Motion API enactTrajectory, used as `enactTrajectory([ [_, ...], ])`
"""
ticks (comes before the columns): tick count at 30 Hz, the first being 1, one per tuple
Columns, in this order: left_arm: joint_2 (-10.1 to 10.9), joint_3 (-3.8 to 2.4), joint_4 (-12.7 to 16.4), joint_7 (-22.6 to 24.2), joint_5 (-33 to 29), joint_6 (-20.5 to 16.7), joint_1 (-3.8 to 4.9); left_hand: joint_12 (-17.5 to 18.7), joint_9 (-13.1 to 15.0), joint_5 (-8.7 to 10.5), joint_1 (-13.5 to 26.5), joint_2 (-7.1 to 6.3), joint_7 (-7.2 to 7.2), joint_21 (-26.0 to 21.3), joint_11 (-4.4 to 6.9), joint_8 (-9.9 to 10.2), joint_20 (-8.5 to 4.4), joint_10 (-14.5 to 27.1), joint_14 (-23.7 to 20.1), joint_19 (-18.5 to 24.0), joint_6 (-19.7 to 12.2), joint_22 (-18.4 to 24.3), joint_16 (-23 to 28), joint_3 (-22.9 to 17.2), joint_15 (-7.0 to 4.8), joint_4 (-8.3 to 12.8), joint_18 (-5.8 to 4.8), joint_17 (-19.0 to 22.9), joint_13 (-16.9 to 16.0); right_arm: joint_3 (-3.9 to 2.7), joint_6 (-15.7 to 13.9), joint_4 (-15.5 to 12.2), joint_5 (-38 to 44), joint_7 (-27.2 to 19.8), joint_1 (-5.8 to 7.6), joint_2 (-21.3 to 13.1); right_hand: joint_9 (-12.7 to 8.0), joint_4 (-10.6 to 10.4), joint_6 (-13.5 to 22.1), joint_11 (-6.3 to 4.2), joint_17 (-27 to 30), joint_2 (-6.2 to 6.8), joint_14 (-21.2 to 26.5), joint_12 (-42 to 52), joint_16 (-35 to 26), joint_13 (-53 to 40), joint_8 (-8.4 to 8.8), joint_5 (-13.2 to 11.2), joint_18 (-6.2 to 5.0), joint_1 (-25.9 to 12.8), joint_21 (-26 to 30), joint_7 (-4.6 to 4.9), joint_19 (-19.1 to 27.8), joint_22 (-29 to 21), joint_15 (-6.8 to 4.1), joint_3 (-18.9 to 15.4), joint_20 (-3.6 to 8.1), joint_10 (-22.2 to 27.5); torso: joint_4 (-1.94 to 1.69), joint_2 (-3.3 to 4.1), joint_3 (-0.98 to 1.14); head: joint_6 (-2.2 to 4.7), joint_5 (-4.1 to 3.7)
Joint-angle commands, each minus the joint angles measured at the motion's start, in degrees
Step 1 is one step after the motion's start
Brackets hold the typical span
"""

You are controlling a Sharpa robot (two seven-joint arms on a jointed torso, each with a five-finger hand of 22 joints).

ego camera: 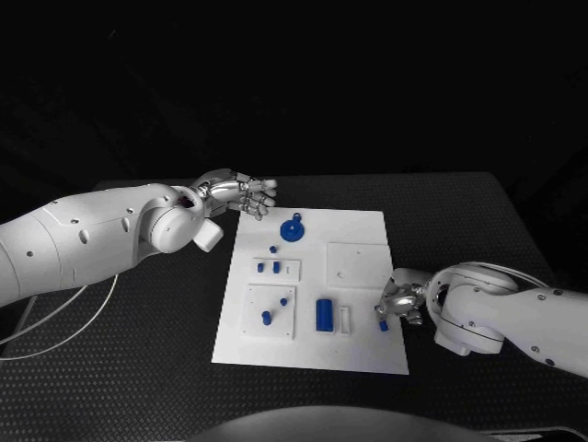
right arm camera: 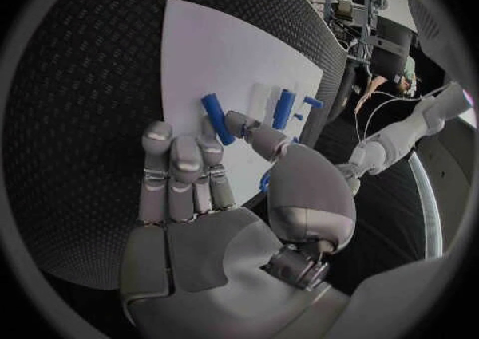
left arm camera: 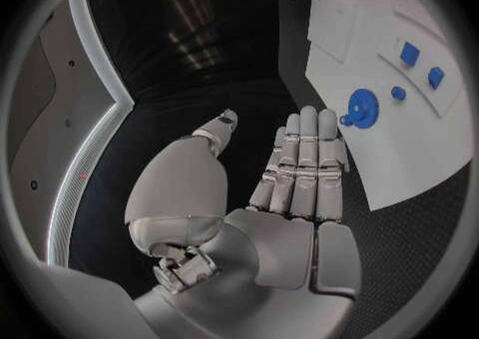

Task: Assemble the parts on the task board

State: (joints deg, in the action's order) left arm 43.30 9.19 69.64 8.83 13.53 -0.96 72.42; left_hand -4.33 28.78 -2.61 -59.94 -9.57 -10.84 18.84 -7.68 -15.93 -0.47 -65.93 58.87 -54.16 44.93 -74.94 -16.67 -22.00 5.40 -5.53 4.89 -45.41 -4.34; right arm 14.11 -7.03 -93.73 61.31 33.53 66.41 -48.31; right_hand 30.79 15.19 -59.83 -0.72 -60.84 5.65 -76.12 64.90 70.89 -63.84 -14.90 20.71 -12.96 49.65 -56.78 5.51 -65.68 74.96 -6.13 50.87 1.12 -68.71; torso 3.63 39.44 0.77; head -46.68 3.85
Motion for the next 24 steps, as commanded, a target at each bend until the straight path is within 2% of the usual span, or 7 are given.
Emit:
enactTrajectory([
  [1,-0.08,-0.03,0.19,0.29,0.14,0.44,0.07,0.01,0.02,-0.24,-0.63,-0.03,-0.31,0.29,-0.29,-0.07,-0.05,-0.02,-0.26,0.41,-0.06,-1.33,0.06,0.02,-0.19,-0.26,1.76,-0.08,-0.05,0.07,-3.7,0.19,-9.12,-0.06,0.38,0.69,0.7,0.48,-0.58,-0.2,0.05,-1.25,0.04,-0.41,-0.11,0.04,-0.62,0.46,-2.04,0.54,-0.27,-0.14,-0.53,0.25,-0.48,-0.04,0.14,-0.47,-0.01,0.02,0.04,0.01,0.09],
  [6,-0.08,-0.03,0.22,0.26,0.17,0.44,0.12,0.01,0.02,-0.25,-0.69,-0.02,-0.31,0.3,-0.28,-0.08,-0.05,-0.03,-0.25,0.41,-0.06,-1.33,0.06,0.04,-0.19,-0.28,1.76,-0.09,-0.05,0.08,-4.36,0.59,-14.37,0.28,0.42,2.02,0.6,0.54,-0.62,-0.22,0.1,-1.35,0.05,-0.5,-0.16,0.07,-0.6,0.46,-2.04,0.08,-0.24,-0.16,-0.58,0.19,-0.54,-0.11,0.17,-0.46,-0.04,0.05,-0.04,0.04,0.03],
  [9,-0.11,-0.03,0.22,0.27,0.17,0.45,0.15,0.01,0.02,-0.25,-0.75,-0.03,-0.31,0.31,-0.28,-0.09,-0.05,-0.03,-0.25,0.41,-0.06,-1.33,0.05,0.06,-0.19,-0.29,1.76,-0.09,-0.05,0.09,-4.94,0.93,-16.79,0.32,0.43,2.9,0.49,0.6,-0.64,-0.25,0.14,-1.53,0.06,-0.56,-0.2,0.07,-0.58,-0.72,-2.04,-0.35,-0.2,-0.18,-0.6,0.13,-0.59,-0.18,0.22,-0.45,0.02,0.04,-0.01,0.0,0.03],
  [19,-0.12,-0.03,0.23,0.24,0.17,0.48,0.16,0.01,0.02,-0.25,-0.81,-0.02,-0.31,0.32,-0.28,-0.09,-0.05,-0.04,-0.25,0.41,-0.06,-1.33,0.05,0.09,-0.19,-0.33,1.76,-0.1,-0.05,0.09,-5.63,1.94,-19.98,0.32,0.41,4.88,0.44,0.72,-0.75,-0.29,0.16,-1.5,0.06,-0.6,-0.22,0.06,-0.63,-0.23,-2.04,-0.5,-0.17,-0.22,-0.61,0.1,-0.63,-0.09,0.26,-0.42,0.0,0.04,0.11,-0.03,0.04],
  [24,-0.18,-0.03,0.23,0.25,0.17,0.5,0.17,0.01,0.03,-0.24,-0.85,-0.03,-0.31,0.33,-0.27,-0.1,-0.05,-0.04,-0.25,0.41,-0.06,-1.33,0.05,0.11,-0.19,-0.35,1.76,-0.1,-0.05,0.09,-4.73,2.57,-21.6,0.48,0.38,5.79,0.42,0.74,-0.81,-0.3,0.18,-1.52,0.06,-0.62,-0.23,0.06,-0.65,-0.08,-2.04,-0.64,-0.17,-0.23,-0.61,0.09,-0.64,-0.13,0.26,-0.39,0.04,0.06,0.11,-0.09,0.1],
])
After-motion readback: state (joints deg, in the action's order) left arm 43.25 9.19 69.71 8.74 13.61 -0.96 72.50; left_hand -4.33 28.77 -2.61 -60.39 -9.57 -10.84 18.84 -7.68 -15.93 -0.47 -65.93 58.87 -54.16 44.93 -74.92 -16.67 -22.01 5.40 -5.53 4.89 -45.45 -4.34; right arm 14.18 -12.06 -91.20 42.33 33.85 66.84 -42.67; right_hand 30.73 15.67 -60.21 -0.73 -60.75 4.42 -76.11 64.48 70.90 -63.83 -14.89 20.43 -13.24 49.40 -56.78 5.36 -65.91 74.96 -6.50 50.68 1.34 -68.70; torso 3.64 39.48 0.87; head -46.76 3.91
